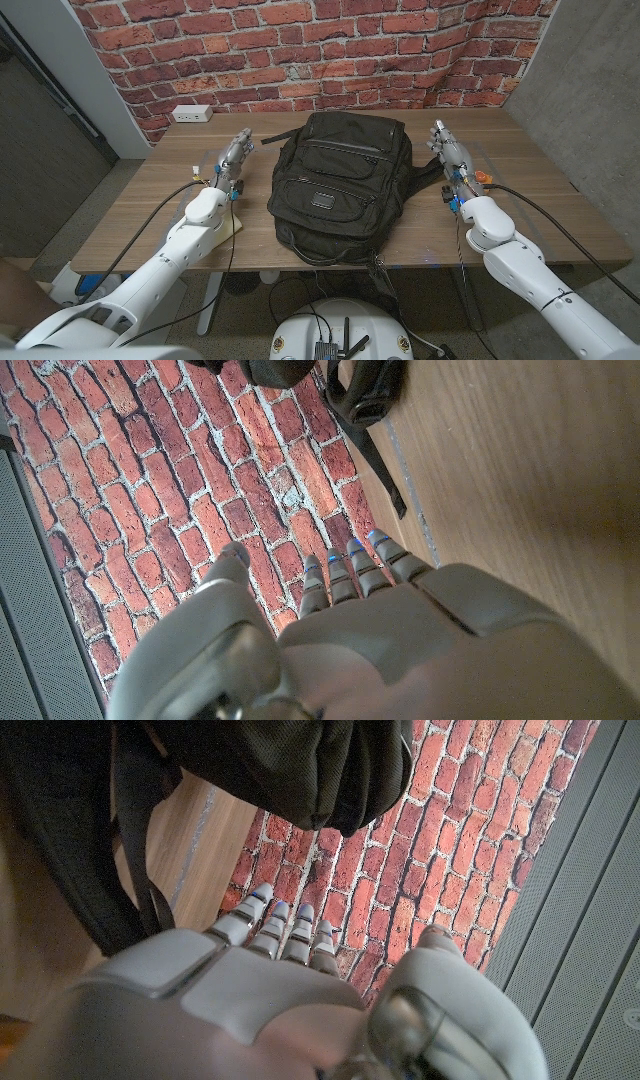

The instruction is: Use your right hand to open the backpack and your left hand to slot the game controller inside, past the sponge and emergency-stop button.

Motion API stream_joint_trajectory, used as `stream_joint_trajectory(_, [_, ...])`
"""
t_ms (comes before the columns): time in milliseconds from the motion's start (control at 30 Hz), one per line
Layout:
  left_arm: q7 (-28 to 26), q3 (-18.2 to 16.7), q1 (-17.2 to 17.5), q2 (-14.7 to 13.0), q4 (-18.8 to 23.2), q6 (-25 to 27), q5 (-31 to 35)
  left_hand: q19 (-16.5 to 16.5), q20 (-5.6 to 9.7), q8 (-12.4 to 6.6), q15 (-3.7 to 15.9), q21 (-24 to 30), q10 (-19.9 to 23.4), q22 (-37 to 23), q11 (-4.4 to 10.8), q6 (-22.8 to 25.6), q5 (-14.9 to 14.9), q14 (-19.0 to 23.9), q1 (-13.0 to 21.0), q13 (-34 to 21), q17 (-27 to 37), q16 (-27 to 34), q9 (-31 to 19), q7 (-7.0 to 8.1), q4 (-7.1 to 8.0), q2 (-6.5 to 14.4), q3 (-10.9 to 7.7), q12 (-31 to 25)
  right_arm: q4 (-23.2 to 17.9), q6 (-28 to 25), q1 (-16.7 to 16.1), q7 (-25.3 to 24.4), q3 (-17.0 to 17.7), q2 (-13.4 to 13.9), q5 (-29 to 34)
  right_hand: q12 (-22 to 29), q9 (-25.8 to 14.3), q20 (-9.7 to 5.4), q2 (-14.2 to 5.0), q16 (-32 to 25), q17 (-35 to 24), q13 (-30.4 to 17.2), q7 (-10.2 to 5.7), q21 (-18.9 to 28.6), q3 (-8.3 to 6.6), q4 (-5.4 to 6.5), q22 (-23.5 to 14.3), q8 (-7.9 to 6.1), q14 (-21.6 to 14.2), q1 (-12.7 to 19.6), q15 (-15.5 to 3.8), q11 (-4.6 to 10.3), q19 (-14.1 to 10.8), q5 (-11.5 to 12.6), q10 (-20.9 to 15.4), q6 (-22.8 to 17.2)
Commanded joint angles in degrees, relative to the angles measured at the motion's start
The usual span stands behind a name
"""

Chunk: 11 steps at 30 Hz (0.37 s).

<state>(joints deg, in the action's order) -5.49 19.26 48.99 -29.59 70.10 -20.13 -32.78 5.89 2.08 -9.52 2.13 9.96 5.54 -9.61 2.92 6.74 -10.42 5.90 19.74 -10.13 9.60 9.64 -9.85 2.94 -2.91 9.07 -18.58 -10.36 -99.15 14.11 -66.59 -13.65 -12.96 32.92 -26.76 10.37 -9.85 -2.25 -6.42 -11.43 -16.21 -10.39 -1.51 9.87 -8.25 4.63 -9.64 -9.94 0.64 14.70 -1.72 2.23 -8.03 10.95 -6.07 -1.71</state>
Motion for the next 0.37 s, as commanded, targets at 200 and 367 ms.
stream_joint_trajectory(200, [2.69, -0.01, 0.08, 1.71, -2.87, -2.8, -2.08, -1.7, 4.88, -0.14, -0.26, -0.09, -1.79, -0.04, -0.32, -1.75, -0.33, -1.9, -1.35, 0.09, 0.07, -0.17, -0.03, -0.23, 0.14, 0.22, -0.64, 0.36, 8.57, 5.46, 4.6, 2.69, -3.2, -4.02, -5.52, 0.03, -0.12, -1.08, -0.24, 0.2, 0.11, 0.08, 0.45, -0.01, 0.17, 1.0, 0.02, -0.26, 1.26, -1.96, -0.4, -0.53, 1.15, 0.49, 0.41, 0.59])
stream_joint_trajectory(367, [3.12, 0.45, 0.4, 2.53, -3.54, -3.1, -2.38, -1.51, 4.84, -0.57, -0.37, 0.21, -1.7, -0.03, -0.6, -1.11, -0.37, -1.72, -1.57, 0.1, 0.05, 0.11, -0.03, -0.8, 0.14, 0.46, -0.96, 0.1, 10.09, 5.88, 5.2, 1.5, -3.68, -5.33, -6.0, 0.15, -0.13, -1.17, -0.26, 0.1, 0.26, 0.11, 1.3, 0.23, 0.41, 1.38, 0.02, -0.32, 1.31, -2.89, 0.18, -1.28, 1.26, 0.62, 0.27, 0.72])
